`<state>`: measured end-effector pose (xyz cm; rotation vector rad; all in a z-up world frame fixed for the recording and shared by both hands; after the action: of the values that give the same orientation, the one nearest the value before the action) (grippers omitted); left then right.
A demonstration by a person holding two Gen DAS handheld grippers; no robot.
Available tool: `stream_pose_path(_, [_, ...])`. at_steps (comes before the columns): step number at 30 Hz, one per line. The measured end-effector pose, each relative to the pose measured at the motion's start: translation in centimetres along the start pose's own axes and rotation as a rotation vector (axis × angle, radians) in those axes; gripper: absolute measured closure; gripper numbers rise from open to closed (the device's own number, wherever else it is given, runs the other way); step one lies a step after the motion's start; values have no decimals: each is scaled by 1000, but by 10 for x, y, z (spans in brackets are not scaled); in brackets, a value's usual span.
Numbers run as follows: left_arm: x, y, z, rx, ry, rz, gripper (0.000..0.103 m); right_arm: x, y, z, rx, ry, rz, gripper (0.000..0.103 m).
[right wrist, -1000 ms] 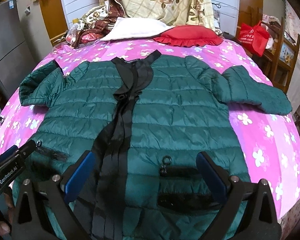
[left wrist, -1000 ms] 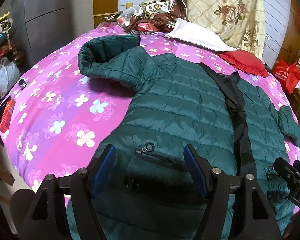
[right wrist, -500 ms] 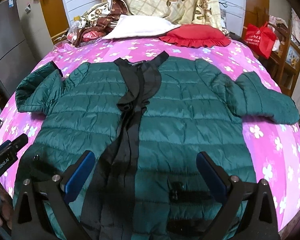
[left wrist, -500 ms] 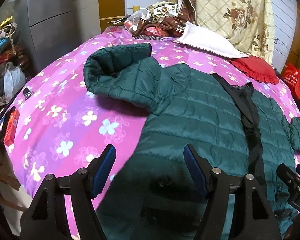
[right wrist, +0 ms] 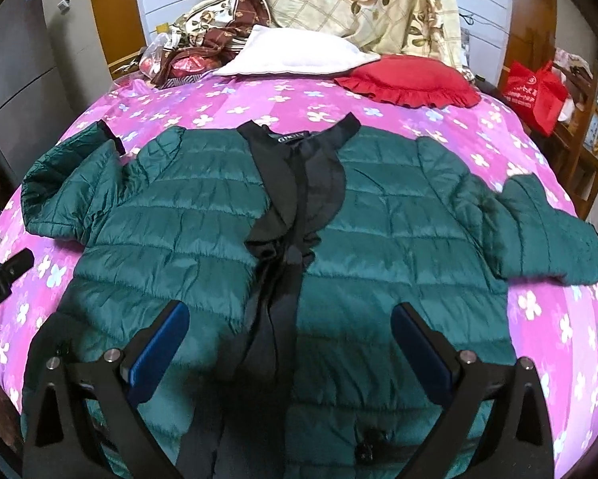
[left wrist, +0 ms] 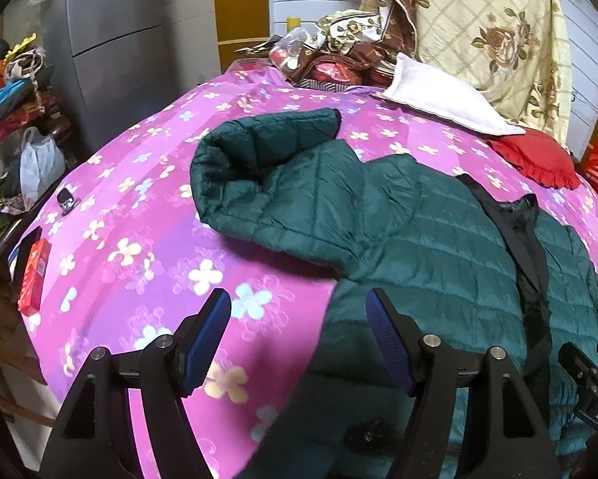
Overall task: Fold large clothes
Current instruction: 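Move the left tool toward the jacket sleeve cuff nearest it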
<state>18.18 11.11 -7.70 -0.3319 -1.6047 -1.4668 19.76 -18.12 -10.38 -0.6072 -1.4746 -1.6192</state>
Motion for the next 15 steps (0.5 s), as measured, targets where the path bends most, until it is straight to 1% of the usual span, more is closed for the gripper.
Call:
stream_pose_path(8, [-13, 16, 8, -4, 31, -6, 55, -19, 9, 2, -2, 17, 15, 0])
stream_pose_path(15, [-25, 25, 6, -5, 37, -1, 55, -33, 21, 0, -7, 34, 17, 0])
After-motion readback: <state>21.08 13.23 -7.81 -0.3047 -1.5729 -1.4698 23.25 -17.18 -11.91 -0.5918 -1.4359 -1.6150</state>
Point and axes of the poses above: each gripper's, at about its wrist camera, not at the fingertips, and x roughly against the way its jaws point, z to its left, y to its top, the point moved 10 cm from there along -x, roughly the way its jaws point, and after that the axes turned 10 degrees about y, right-handed, at the moved point
